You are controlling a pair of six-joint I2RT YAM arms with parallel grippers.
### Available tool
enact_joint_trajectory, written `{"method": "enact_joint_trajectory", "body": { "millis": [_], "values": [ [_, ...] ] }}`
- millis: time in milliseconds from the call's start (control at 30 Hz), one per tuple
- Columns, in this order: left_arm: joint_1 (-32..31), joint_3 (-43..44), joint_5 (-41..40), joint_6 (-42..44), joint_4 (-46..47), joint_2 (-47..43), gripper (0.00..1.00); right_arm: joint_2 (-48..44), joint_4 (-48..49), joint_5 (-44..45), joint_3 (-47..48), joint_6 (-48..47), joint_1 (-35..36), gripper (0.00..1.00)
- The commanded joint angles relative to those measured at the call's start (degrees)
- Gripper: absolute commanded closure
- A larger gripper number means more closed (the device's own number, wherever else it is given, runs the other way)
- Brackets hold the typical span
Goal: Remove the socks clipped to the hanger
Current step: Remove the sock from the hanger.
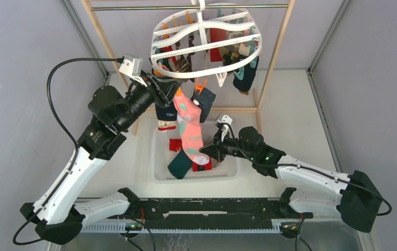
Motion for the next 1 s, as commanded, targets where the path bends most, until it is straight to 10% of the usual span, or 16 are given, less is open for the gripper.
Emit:
{"method": "enact_joint_trajectory", "body": {
  "millis": [0, 967],
  "values": [
    [0.5, 3.3, 1.1, 0.8, 2.3, 0.1, 0.68, -1.4, 2.3, 0.4, -0.6, -0.6, 0.5, 1.0],
    [1.4, 3.0, 2.0, 0.4, 2.1, -0.3, 0.95, -2.7, 3.0, 2.5, -6.2, 0.6, 0.5, 1.0]
  ]
}}
